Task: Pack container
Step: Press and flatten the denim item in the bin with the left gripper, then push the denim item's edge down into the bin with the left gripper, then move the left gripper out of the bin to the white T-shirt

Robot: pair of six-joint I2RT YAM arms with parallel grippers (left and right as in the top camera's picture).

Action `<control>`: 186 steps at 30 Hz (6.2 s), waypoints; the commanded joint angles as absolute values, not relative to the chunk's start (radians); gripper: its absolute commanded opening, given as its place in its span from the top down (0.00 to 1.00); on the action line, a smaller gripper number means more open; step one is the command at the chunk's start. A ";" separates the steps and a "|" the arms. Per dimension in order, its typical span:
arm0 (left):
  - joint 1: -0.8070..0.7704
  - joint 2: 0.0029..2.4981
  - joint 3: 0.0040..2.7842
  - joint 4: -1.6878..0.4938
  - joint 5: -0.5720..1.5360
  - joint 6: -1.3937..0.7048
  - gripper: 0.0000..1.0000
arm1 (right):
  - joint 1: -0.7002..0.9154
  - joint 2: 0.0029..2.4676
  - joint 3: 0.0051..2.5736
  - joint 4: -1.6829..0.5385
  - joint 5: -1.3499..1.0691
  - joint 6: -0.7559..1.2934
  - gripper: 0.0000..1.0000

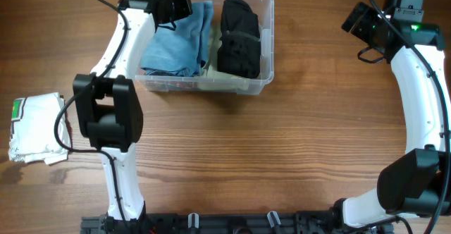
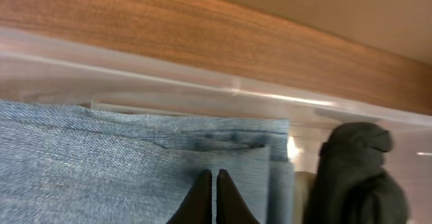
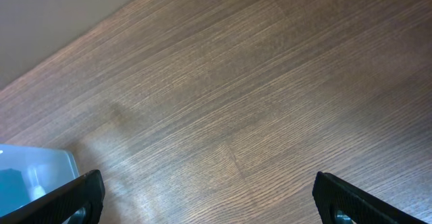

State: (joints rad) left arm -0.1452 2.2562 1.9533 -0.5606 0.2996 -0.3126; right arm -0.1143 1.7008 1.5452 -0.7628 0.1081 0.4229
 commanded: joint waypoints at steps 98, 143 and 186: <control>-0.183 2.203 1.950 -1.363 0.293 -0.266 0.94 | -0.112 1.712 1.542 -0.760 0.103 0.434 0.00; 0.531 1.882 1.898 -1.496 0.053 -0.352 0.13 | -0.112 1.712 1.542 -0.760 0.103 0.434 0.00; 0.831 1.898 1.427 -0.963 -0.092 -0.697 0.96 | -0.112 1.712 1.542 -0.760 0.103 0.434 0.00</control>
